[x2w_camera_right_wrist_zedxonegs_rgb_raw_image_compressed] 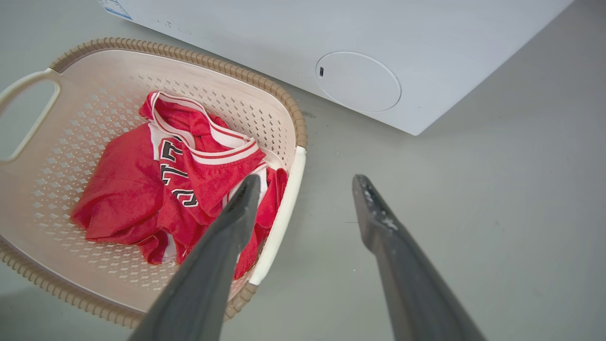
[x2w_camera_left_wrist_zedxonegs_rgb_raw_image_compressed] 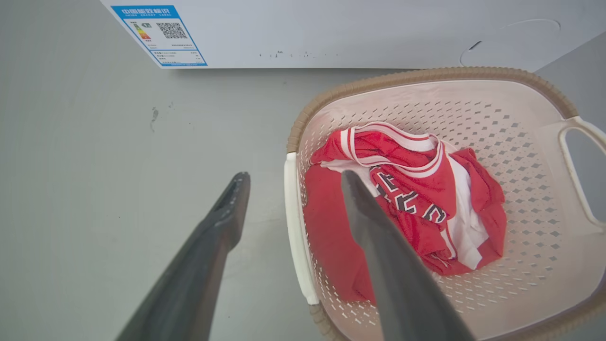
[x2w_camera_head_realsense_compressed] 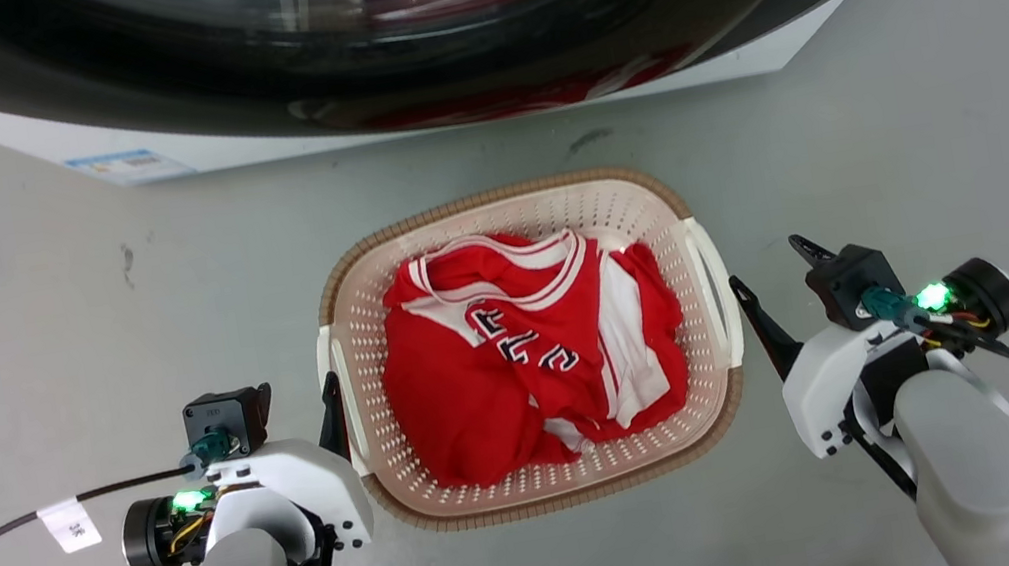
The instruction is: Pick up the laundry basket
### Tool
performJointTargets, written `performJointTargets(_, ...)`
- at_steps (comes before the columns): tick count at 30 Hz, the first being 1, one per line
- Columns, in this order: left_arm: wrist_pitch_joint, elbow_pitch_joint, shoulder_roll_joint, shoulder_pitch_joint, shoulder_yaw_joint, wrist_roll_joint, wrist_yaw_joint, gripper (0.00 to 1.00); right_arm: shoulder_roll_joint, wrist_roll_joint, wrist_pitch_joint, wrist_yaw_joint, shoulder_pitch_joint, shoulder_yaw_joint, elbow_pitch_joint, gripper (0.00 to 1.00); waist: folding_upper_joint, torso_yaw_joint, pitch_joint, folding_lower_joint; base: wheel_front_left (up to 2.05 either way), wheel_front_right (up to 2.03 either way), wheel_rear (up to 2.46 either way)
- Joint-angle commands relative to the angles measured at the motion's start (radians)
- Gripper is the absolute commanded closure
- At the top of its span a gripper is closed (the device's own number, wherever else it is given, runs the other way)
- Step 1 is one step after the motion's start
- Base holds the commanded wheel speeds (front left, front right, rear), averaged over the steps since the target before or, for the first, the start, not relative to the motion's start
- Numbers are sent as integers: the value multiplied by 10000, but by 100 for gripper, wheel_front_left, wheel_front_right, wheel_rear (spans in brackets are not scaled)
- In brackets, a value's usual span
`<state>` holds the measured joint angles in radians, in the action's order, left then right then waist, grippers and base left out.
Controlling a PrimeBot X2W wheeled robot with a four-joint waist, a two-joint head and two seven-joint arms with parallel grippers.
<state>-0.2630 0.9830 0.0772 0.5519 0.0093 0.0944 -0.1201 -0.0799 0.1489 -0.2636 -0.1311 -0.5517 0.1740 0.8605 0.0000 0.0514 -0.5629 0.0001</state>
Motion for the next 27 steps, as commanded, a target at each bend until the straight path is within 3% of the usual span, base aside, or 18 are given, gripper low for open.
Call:
performJointTargets(1,-28,149,-8,222,-19,50,-18,0,-47,-69,-18,7,-272,50,169,0,0,89,-252,-1,0,0,0)
performJointTargets(11,-26,1314,-85,1016,-246,323,-82,0,-60,33,-18,7,-1322,218,1574,0,0,264,-1150,-1,0,0,0)
performJointTargets(27,-26,1999,-255,2060,-1184,960,-103,0,3,-13,-19,7,-2698,332,3327,0,0,499,-2380,-1,0,0,0)
